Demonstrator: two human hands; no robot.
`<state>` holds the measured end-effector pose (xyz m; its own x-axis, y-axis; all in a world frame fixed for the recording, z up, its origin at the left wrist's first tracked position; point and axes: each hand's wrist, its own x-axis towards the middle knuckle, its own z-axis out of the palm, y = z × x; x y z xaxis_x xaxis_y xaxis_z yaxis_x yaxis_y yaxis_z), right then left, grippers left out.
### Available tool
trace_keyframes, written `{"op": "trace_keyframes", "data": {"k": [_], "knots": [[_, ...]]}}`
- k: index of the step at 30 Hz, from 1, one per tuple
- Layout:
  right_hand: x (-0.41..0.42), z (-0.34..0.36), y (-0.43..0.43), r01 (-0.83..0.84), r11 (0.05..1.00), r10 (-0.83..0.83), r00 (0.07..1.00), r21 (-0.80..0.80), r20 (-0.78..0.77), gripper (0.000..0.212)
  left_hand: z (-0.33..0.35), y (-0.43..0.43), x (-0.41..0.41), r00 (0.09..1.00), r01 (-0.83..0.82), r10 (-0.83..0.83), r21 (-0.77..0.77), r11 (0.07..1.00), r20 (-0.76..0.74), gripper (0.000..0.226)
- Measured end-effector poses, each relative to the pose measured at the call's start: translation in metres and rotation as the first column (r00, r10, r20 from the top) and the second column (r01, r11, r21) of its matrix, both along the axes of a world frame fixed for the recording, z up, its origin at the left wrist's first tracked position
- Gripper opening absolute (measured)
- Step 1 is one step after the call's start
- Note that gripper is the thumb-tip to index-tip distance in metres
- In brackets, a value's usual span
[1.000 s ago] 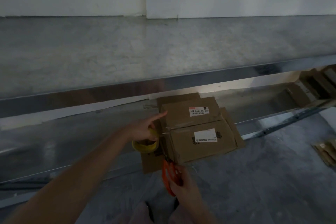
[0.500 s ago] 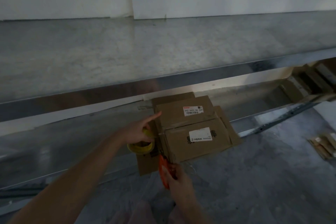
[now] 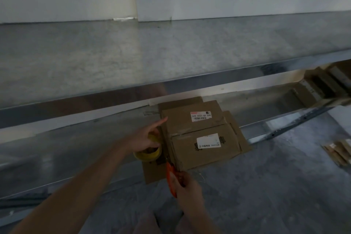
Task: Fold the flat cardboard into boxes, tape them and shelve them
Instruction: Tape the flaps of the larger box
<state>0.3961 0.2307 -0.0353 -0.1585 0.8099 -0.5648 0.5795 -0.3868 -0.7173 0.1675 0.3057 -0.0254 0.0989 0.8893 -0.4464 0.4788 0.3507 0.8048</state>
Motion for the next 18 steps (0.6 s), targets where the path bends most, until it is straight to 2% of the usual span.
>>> {"op": "trace_keyframes", "data": {"k": [5,10,14,18], "knots": [[0.002,-0.004,0.001,0.002,1.0,-0.002,1.0,-0.021,-0.015,0.013,-0.003,0.001,-0.001,1.0,-0.015,0.015,0.001,1.0,0.007,0.095],[0.004,-0.006,0.003,-0.021,1.0,0.021,1.0,-0.02,0.013,0.021,-0.006,0.003,-0.002,1.0,-0.003,0.003,0.005,1.0,0.004,0.095],[0.006,-0.003,0.003,-0.039,0.999,0.038,0.998,0.003,0.043,0.016,-0.005,0.004,-0.004,0.999,-0.002,0.002,0.008,1.0,-0.037,0.093],[0.013,0.0,-0.001,-0.085,0.996,0.08,0.992,0.041,0.102,0.022,-0.003,0.005,-0.007,0.999,0.018,-0.018,0.012,1.0,-0.031,0.092]]}}
